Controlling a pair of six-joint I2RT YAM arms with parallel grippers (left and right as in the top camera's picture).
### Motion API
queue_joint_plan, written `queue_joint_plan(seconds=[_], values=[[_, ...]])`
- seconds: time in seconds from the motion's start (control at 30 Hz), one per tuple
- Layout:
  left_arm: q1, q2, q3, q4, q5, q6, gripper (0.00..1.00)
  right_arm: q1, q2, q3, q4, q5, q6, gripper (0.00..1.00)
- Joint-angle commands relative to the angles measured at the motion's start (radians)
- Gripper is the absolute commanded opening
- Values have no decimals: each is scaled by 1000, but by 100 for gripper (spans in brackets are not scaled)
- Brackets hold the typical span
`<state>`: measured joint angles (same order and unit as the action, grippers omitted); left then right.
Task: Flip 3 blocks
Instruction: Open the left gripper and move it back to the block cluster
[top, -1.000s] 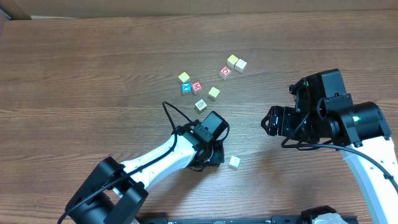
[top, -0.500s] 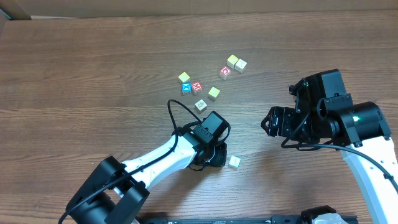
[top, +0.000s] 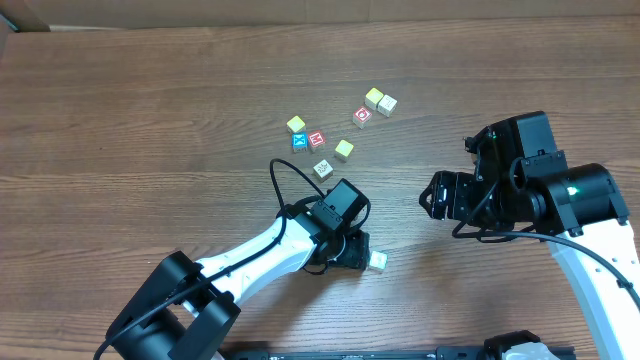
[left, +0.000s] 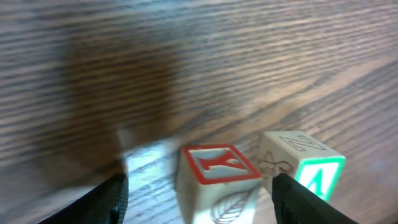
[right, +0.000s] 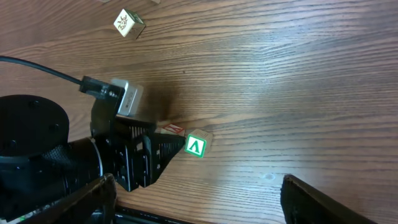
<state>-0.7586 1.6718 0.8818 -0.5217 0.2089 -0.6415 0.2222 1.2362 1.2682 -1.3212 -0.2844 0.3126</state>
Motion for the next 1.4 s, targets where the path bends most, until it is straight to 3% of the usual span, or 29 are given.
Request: queue_joint_plan(seconds=[0.0, 0.03, 0.1, 0.17, 0.33, 0.67, 0.87, 1.0, 1.37], values=[[34, -20, 58, -30, -74, 46, 69, -5, -13, 2, 3, -1, -7, 86], [51, -27, 84, -48, -82, 59, 70, -5, -13, 2, 3, -1, -7, 87], [95, -36, 148, -80, -89, 104, 94, -5, -13, 2, 4, -1, -8, 87], [147, -33, 214, -104, -77, 162, 96, -5, -12, 2, 10, -1, -12, 88], [261, 7, 356, -143, -9, 280, 91, -3, 9, 2, 16, -2, -27, 88], [330, 248, 578, -234, -4, 260, 83, 51, 73, 2, 48, -5, -26, 88], [328, 385, 700, -277, 28, 309, 73, 79, 96, 2, 56, -5, -25, 88], [334, 418, 713, -294, 17, 352, 79, 80, 98, 2, 55, -5, -26, 88], [348, 434, 712, -326, -21, 443, 80, 80, 98, 2, 49, -10, -25, 88]])
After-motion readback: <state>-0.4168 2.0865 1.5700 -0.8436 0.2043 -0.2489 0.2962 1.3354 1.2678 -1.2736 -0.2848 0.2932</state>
